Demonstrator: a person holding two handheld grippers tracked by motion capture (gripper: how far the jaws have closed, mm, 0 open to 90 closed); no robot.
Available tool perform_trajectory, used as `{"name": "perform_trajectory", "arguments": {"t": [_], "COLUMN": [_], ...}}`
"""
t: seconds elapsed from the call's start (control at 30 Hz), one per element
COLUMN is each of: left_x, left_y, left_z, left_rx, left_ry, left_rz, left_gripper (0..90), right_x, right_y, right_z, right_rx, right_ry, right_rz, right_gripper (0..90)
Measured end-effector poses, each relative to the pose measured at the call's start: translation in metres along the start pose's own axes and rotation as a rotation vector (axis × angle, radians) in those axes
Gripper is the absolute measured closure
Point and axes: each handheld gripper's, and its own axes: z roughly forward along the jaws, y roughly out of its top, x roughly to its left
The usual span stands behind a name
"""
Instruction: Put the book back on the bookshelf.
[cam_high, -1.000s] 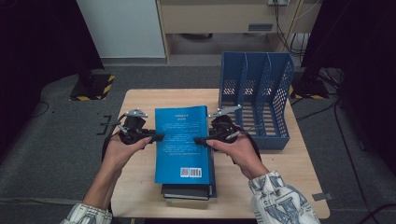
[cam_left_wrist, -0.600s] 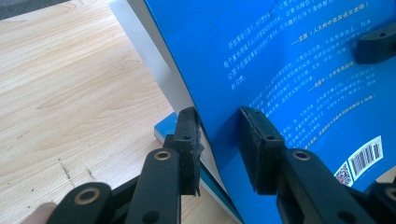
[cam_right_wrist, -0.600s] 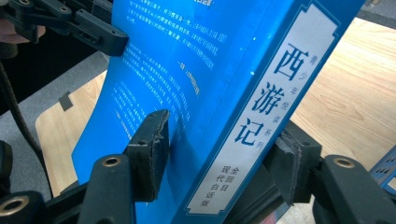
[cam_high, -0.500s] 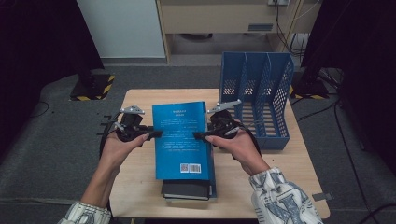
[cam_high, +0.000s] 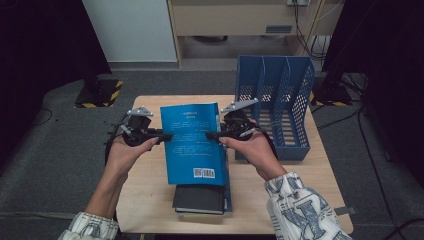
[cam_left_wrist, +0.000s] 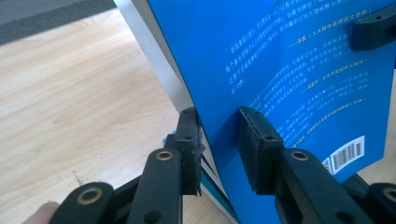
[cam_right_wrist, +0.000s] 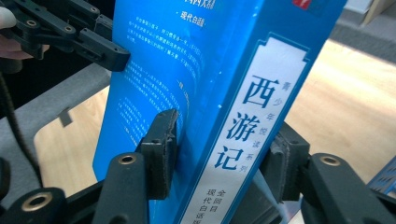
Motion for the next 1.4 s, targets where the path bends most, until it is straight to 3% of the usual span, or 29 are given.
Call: {"name": "perform_trajectory", "arguments": {"t": [0.23, 0.5, 0.87, 0.97, 1.17, 1.4], "left_x": [0.004, 0.008, 0.002, 0.004, 0.015, 0.018], "left_y": [0.018, 0.019, 0.019, 0.022, 0.029, 0.034], "left_z": [0.004, 0.005, 0.000, 0.002, 0.003, 0.003], "left_rx": [0.009, 0.003, -0.003, -0.026, -0.025, -0.024], "left_ry": [0.016, -0.006, 0.005, 0.025, 0.036, 0.061], "left_rz": [0.012, 0.016, 0.029, 0.038, 0.026, 0.047], "left_gripper": [70.3, 70.3, 70.4, 70.5, 70.5, 70.4], "right_x": [-0.009, -0.009, 0.000, -0.002, -0.007, -0.009], "right_y": [0.011, 0.015, 0.015, 0.018, 0.028, 0.034], "right_z": [0.000, -0.001, -0.006, -0.005, 0.003, 0.009], "right_rx": [-0.018, -0.020, -0.037, -0.057, -0.065, -0.076], "right_ry": [-0.036, -0.041, -0.063, -0.075, -0.088, -0.104], "right_rz": [-0.006, -0.043, -0.061, -0.063, -0.078, -0.088], "right_gripper": [53.5, 52.6, 53.8, 54.6, 55.3, 55.8]}}
